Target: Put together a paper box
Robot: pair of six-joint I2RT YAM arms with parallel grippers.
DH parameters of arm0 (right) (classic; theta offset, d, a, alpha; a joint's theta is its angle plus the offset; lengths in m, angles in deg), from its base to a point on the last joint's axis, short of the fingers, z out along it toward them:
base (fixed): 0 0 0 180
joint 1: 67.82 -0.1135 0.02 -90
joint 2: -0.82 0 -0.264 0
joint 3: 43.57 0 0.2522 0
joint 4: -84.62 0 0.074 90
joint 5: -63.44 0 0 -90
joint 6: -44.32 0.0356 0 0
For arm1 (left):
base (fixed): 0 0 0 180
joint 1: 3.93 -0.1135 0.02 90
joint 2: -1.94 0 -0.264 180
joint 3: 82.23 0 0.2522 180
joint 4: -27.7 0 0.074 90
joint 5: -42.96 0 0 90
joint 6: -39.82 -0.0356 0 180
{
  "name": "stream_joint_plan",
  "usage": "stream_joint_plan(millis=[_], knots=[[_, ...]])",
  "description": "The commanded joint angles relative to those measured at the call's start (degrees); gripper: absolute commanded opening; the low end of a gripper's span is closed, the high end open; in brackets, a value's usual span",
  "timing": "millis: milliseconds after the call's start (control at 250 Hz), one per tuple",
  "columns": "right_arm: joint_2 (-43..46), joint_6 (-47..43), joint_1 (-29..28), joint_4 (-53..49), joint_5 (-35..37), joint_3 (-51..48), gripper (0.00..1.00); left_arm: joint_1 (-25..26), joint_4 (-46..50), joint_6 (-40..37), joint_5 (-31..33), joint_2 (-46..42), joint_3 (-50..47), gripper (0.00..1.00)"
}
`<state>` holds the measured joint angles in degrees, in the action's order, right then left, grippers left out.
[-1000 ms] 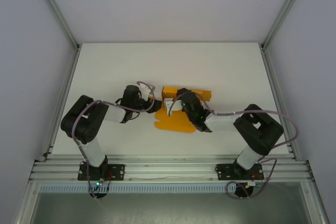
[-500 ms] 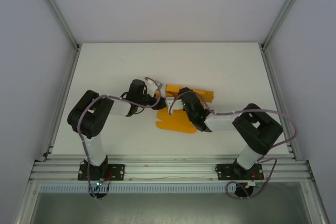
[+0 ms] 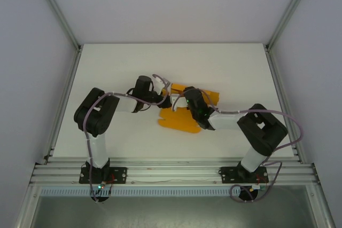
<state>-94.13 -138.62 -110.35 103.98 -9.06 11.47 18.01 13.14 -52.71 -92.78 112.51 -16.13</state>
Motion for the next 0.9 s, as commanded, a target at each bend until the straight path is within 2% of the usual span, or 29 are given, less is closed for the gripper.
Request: stream_joint_plan(millis=[0,228,276,404,544,572,672,767,895], knots=[[-0.76,1.92,-1.14,-12.37,-8.38,-0.65,0.0,1.38,0.29,-2.23,-2.96,2.04,3.6,0.68],[-1.02,4.21,-1.07,-13.16,-9.34,-0.32,0.0,1.6,-0.24,0.64,-2.74,4.85,6.28,0.48],[-1.01,4.92,-1.07,-13.31,-9.5,-0.07,0.0,1.97,-0.12,1.26,0.25,4.99,6.5,0.4],[-1.13,5.84,-1.12,-13.32,-9.77,0.1,0.0,3.5,-1.33,2.98,9.3,4.93,6.42,0.29],[-0.93,7.64,-1.08,-13.83,-9.68,0.56,0.0,4.69,2.84,5.5,16.28,4.63,8.31,0.08],[-0.83,7.83,-1.17,-13.8,-9.61,0.56,0.0,5.02,2.69,5.87,18.1,4.44,8.17,0.0],[-0.74,8.52,-1.18,-13.45,-9.34,0.38,0.0,6.98,4.51,5.92,27.03,4.46,8.29,0.0],[-0.86,9.15,-1.15,-13.02,-8.83,0.04,0.0,9.89,9.08,8.13,39.4,5.39,9.89,0.0],[-1.01,9.7,-1.11,-11.22,-7.5,-1.11,0.0,11.21,6.98,14.69,47.34,6.46,7.6,0.0]])
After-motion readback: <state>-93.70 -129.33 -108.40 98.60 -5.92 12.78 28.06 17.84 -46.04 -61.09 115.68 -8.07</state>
